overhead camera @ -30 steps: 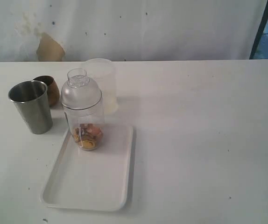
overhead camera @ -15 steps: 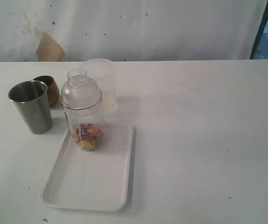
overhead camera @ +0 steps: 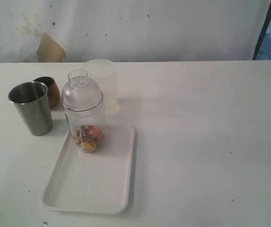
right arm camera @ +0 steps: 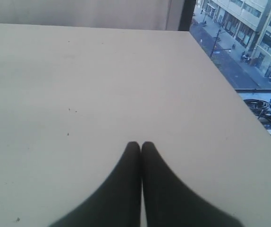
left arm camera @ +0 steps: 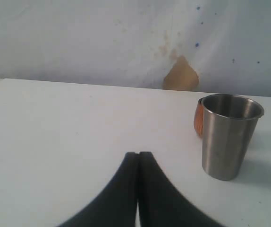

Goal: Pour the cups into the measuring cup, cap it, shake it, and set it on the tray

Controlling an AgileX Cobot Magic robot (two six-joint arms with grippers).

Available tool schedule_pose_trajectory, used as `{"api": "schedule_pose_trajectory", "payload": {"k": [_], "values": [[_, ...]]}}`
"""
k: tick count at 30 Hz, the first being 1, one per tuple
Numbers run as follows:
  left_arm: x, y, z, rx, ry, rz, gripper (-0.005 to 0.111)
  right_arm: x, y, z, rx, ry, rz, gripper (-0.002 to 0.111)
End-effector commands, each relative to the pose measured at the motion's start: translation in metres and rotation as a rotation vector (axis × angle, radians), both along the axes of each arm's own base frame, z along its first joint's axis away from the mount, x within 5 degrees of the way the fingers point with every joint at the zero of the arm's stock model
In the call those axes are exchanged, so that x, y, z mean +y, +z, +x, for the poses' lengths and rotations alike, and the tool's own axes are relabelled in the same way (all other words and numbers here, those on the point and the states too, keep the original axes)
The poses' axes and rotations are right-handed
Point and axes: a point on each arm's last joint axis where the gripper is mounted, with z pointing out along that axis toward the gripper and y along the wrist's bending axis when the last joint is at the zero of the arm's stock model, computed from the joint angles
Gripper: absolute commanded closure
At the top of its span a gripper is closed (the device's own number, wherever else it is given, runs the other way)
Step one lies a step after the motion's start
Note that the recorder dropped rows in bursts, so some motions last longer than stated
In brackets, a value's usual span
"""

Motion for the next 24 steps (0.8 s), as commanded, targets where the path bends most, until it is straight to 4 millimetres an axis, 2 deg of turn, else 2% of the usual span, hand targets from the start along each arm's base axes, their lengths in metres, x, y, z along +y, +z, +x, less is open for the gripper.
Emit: {"api": "schedule_pose_trajectory", "payload": {"k": [1, 8, 24], "values": [[0.0001, -0.0008, -0.0001, -0.008, 0.001, 0.0, 0.107, -0.0028, 0.0002, -0.0005, -0.009, -0.048, -0.017, 0.108], [0.0001, -0.0008, -0.0001, -0.008, 0.001, 0.0, 0.107, -0.0023, -0.0005, -0.0006, -0.011, -0.064, 0.061, 0.108], [0.0001, -0.0008, -0.0001, -0.008, 0.001, 0.0, 0.107, -0.0023, -0.0003, -0.0006, -0.013, -0.064, 0.061, 0.108]]}}
